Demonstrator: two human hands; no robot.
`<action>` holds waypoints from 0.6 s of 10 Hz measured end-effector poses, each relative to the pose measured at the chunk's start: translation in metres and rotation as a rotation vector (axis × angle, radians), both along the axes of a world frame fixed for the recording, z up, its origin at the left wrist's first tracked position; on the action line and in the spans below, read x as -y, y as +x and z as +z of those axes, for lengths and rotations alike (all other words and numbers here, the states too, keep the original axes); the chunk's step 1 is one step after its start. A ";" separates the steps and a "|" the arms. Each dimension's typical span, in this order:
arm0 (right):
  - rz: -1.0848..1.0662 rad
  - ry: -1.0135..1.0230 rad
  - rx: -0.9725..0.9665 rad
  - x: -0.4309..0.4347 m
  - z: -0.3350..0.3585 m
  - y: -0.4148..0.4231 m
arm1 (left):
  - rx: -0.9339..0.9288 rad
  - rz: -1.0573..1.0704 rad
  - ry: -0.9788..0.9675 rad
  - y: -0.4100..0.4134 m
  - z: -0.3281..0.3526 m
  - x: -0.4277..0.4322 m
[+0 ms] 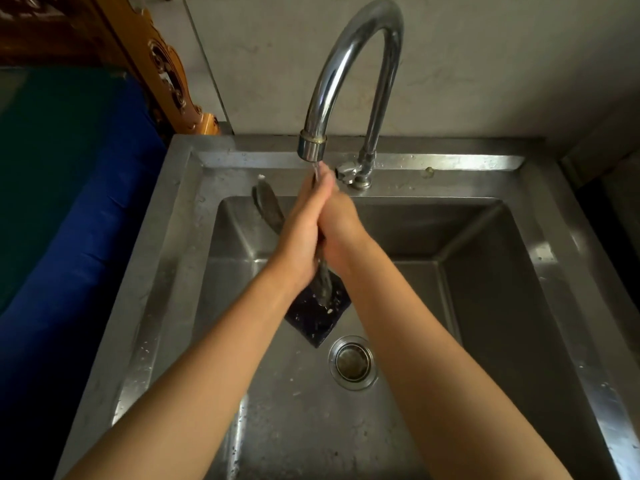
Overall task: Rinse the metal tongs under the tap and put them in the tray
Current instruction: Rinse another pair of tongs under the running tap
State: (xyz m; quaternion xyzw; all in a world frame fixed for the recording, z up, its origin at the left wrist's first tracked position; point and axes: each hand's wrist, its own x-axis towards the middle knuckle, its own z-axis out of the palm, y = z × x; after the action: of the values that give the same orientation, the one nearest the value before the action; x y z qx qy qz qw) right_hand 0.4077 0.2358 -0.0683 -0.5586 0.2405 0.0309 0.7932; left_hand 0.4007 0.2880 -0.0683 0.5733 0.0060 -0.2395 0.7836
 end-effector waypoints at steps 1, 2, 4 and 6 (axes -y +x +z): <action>-0.026 -0.036 -0.015 0.004 0.012 -0.003 | 0.016 0.032 -0.095 0.007 -0.014 0.003; -0.052 -0.006 0.004 0.001 0.006 -0.005 | 0.064 0.181 -0.062 0.011 -0.017 0.008; 0.052 -0.219 0.125 0.026 -0.008 -0.029 | 0.076 0.296 0.058 0.021 -0.011 0.005; 0.611 -0.590 0.009 0.070 -0.052 -0.065 | -0.035 0.248 -0.171 0.036 -0.008 0.006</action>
State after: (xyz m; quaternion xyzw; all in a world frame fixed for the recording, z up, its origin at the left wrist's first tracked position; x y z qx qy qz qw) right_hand 0.3423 0.1659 -0.1208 -0.8073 0.0588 0.1922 0.5548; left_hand 0.4368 0.2825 -0.0764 0.4951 0.0698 -0.1507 0.8529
